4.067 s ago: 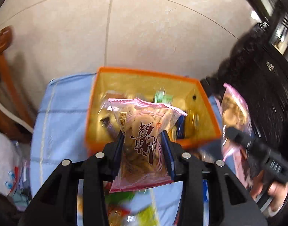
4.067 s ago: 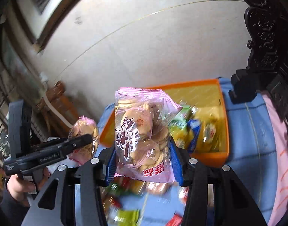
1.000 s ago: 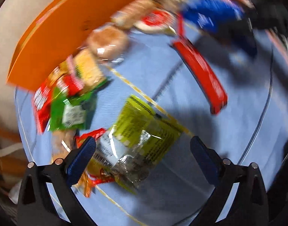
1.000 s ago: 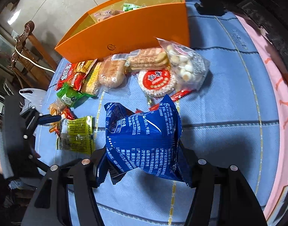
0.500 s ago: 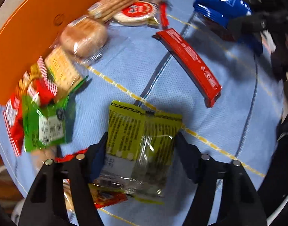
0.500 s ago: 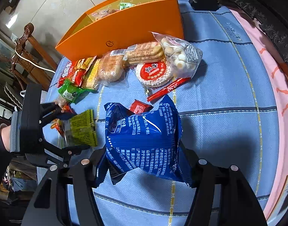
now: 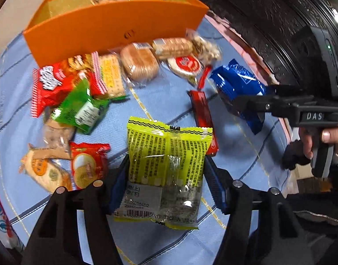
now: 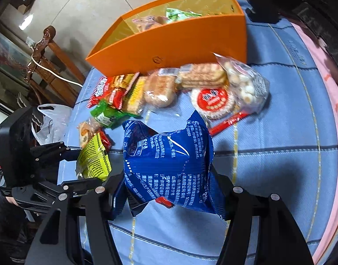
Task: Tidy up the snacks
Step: 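Carry both bags into the orange box and open both tools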
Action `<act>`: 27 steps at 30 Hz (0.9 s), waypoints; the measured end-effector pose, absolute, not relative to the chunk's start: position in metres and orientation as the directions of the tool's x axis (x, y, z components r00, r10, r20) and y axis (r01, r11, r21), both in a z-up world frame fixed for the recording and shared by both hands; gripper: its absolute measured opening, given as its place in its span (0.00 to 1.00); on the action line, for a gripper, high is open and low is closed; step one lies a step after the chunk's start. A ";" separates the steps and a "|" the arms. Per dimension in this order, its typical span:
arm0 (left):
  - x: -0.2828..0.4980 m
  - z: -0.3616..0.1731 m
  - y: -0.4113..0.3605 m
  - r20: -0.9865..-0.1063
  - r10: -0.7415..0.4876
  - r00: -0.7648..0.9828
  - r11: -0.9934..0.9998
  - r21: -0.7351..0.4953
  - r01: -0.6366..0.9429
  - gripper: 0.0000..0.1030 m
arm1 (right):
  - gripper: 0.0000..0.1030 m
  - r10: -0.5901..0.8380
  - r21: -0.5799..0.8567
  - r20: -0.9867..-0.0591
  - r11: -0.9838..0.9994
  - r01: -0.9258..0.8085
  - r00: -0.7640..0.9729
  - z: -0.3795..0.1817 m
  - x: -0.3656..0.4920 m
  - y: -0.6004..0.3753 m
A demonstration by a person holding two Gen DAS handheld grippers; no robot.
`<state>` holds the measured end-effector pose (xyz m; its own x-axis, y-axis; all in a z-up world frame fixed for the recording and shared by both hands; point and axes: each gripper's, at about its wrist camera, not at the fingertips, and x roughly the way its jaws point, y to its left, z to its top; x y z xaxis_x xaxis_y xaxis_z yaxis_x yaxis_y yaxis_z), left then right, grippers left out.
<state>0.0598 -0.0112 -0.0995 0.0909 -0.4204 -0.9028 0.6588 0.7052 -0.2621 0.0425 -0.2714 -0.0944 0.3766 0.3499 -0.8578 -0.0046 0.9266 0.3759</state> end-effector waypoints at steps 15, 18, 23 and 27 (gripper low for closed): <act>0.183 0.017 -0.057 -0.802 -0.393 0.450 0.889 -0.206 0.410 0.61 | 0.62 0.258 0.296 -0.717 0.954 -0.052 0.647 0.016 0.131 -0.294; 0.216 0.021 -0.064 -0.803 -0.380 0.459 0.906 -0.222 0.361 0.61 | 0.62 0.240 0.290 -0.705 0.956 -0.037 0.667 0.022 0.162 -0.298; 0.248 0.005 -0.075 -0.821 -0.362 0.443 0.918 -0.229 0.325 0.61 | 0.62 0.215 0.280 -0.724 0.960 -0.006 0.655 0.009 0.204 -0.301; 0.268 -0.013 -0.081 -0.828 -0.355 0.433 0.925 -0.243 0.293 0.65 | 0.67 0.202 0.287 -0.742 0.957 0.032 0.639 -0.010 0.228 -0.302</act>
